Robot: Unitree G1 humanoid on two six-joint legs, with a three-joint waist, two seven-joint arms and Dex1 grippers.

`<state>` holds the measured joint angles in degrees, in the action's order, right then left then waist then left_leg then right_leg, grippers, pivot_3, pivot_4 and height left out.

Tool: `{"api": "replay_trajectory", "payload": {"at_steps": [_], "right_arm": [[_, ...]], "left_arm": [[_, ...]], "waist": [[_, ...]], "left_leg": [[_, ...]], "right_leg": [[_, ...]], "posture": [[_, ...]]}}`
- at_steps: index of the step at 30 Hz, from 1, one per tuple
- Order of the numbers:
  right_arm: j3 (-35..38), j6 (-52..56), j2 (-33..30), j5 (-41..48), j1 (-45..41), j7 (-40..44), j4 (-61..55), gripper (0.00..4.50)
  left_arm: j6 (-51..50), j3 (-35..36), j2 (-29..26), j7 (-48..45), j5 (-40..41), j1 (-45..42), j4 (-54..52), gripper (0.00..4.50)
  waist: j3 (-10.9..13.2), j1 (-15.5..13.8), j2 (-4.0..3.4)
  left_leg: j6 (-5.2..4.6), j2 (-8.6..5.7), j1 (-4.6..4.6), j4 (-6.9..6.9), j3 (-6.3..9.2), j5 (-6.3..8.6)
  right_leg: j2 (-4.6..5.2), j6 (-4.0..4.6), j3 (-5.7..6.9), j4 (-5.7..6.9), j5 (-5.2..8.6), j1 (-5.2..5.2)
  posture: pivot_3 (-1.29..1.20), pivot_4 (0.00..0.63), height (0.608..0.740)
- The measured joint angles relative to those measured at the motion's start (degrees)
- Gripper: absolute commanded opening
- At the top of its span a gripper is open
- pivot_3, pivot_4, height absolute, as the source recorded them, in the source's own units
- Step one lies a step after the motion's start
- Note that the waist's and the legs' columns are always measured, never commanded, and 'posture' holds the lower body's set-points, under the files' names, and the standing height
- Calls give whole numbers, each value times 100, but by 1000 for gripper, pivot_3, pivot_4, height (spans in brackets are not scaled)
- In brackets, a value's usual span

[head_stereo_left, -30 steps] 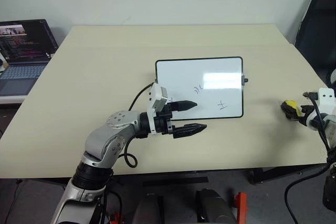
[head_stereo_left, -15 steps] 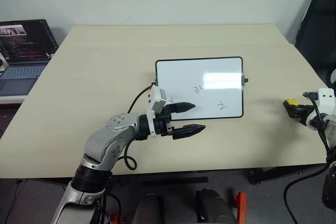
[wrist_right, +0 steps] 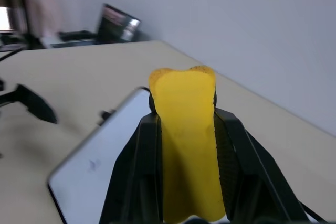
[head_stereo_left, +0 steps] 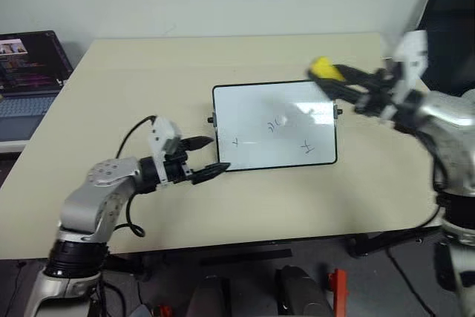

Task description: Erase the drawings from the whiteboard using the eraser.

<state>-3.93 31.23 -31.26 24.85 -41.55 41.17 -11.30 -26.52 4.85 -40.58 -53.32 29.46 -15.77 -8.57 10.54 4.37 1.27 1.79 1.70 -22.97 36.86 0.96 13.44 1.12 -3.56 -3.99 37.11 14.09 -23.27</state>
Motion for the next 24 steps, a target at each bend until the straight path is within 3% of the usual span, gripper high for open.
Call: {"api": "replay_trajectory", "payload": {"at_steps": [4,9,16,19,24], "right_arm": [[-1171,-744,683,-1106,-149,-113,1008,961],[-1642,-1464,1346,-1887,-422,-289,2164,961],[-2075,-2283,1449,-2902,-688,-402,3255,961],[-2197,-2476,1415,-3169,-651,-346,3416,961],[-2452,-2437,1197,-3258,66,441,2991,961]], "left_arm": [[238,200,-23,46,-130,416,-45,4500],[146,252,129,312,-61,807,-571,4500],[-78,229,221,549,-17,921,-902,4500],[-159,225,233,581,-15,903,-922,4500],[-220,219,252,600,5,886,-935,4500]], "waist": [[2,-172,3],[0,-257,5],[-3,-242,9],[-5,-246,12],[-34,-244,46]], "left_leg": [[9,-4,-26,2,-5,5],[17,-3,-84,9,3,7],[17,-4,-70,11,5,7],[17,-6,-19,11,3,7],[16,-3,49,12,7,5]], "right_leg": [[13,21,3,-4,-10,-23],[14,24,14,10,-13,-80],[12,30,15,29,-16,-77],[11,40,14,53,-8,-38],[6,61,12,78,49,18]], "posture": [[0,150,740],[0,150,740],[0,150,740],[0,150,740],[0,150,740]]}}
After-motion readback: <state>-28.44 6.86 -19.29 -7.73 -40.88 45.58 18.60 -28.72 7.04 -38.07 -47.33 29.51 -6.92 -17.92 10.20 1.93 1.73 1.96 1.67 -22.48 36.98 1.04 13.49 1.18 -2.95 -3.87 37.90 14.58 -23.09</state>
